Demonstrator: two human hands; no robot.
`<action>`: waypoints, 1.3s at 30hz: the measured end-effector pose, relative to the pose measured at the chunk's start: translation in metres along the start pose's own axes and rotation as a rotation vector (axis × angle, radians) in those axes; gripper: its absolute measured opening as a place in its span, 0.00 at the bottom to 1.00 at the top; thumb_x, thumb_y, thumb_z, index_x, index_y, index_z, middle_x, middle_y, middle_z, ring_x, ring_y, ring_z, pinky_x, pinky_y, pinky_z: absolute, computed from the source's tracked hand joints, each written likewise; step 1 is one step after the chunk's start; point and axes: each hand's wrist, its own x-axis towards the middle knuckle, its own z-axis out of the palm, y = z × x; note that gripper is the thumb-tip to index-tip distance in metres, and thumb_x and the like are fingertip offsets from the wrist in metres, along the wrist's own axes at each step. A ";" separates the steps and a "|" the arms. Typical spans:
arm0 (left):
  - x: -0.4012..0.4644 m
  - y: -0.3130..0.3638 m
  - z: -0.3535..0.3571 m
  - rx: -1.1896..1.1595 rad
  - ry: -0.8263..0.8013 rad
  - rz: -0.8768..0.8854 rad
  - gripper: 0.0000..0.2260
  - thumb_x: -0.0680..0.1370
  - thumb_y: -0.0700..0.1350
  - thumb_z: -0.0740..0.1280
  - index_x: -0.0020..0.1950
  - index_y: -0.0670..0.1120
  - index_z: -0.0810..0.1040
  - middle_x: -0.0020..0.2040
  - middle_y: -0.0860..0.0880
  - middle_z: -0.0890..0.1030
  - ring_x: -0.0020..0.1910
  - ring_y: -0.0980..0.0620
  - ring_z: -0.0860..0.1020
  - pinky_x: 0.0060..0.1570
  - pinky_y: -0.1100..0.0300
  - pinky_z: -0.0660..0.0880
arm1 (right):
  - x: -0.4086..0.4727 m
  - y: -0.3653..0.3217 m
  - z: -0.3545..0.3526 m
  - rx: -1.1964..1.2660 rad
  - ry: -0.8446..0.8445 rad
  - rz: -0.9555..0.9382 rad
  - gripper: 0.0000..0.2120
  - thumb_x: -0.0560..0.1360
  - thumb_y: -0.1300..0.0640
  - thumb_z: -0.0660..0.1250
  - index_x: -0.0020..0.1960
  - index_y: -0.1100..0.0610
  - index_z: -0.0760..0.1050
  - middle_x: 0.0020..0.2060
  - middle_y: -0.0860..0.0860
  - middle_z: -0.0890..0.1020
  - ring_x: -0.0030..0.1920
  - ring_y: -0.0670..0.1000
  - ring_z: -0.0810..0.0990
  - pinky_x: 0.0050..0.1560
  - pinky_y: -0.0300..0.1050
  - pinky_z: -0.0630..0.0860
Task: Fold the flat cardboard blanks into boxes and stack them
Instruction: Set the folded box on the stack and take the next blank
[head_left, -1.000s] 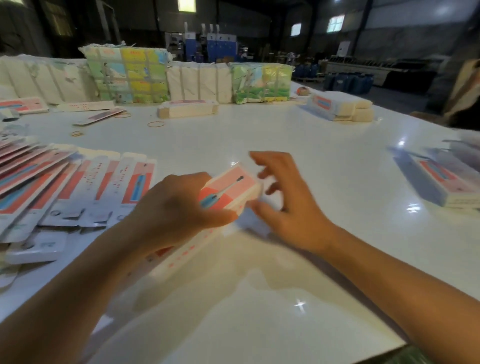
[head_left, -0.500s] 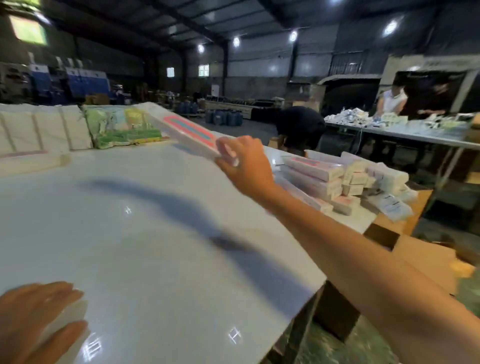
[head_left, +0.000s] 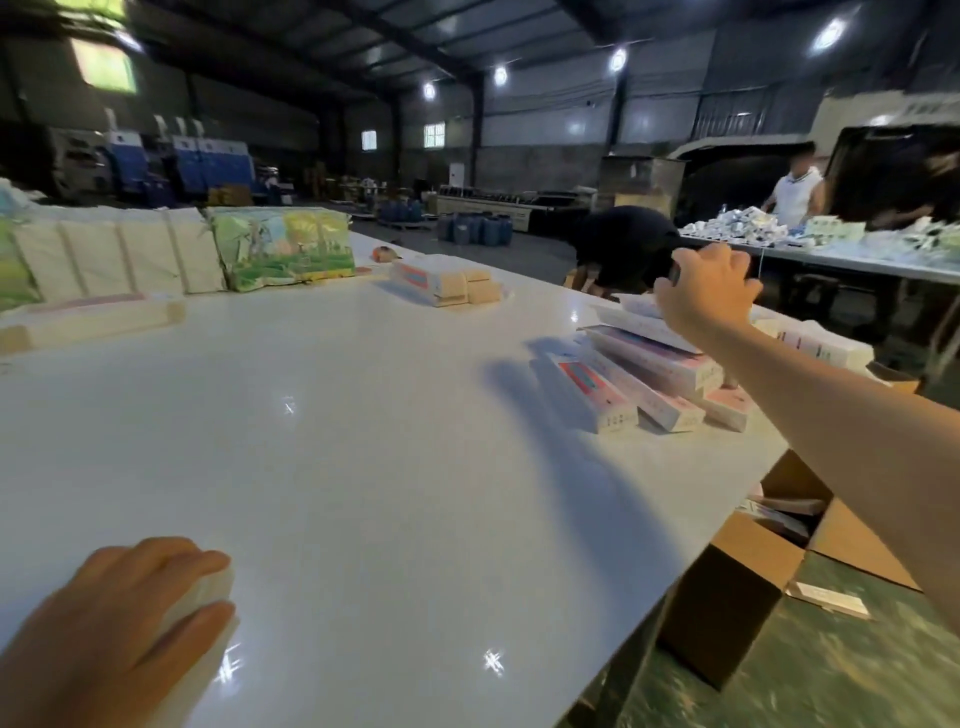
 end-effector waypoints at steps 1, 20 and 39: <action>0.003 0.006 -0.007 -0.001 -0.014 -0.032 0.18 0.67 0.59 0.59 0.54 0.55 0.73 0.51 0.59 0.72 0.41 0.44 0.77 0.39 0.43 0.76 | -0.005 -0.025 -0.008 0.107 0.018 -0.073 0.17 0.77 0.53 0.60 0.64 0.55 0.73 0.64 0.60 0.70 0.65 0.62 0.63 0.62 0.60 0.63; 0.001 0.015 -0.019 0.067 -0.218 -0.124 0.16 0.78 0.53 0.62 0.63 0.50 0.75 0.62 0.52 0.74 0.60 0.50 0.68 0.60 0.53 0.66 | -0.278 -0.213 0.015 0.607 -0.574 -1.044 0.09 0.77 0.57 0.62 0.50 0.57 0.81 0.53 0.52 0.79 0.53 0.56 0.74 0.53 0.49 0.71; 0.028 -0.132 -0.104 -0.097 -0.309 -1.176 0.21 0.68 0.46 0.77 0.54 0.37 0.75 0.50 0.41 0.78 0.41 0.47 0.75 0.41 0.55 0.72 | -0.277 -0.213 0.013 0.665 -0.568 -1.033 0.08 0.77 0.58 0.63 0.49 0.57 0.81 0.49 0.52 0.80 0.51 0.56 0.75 0.50 0.47 0.70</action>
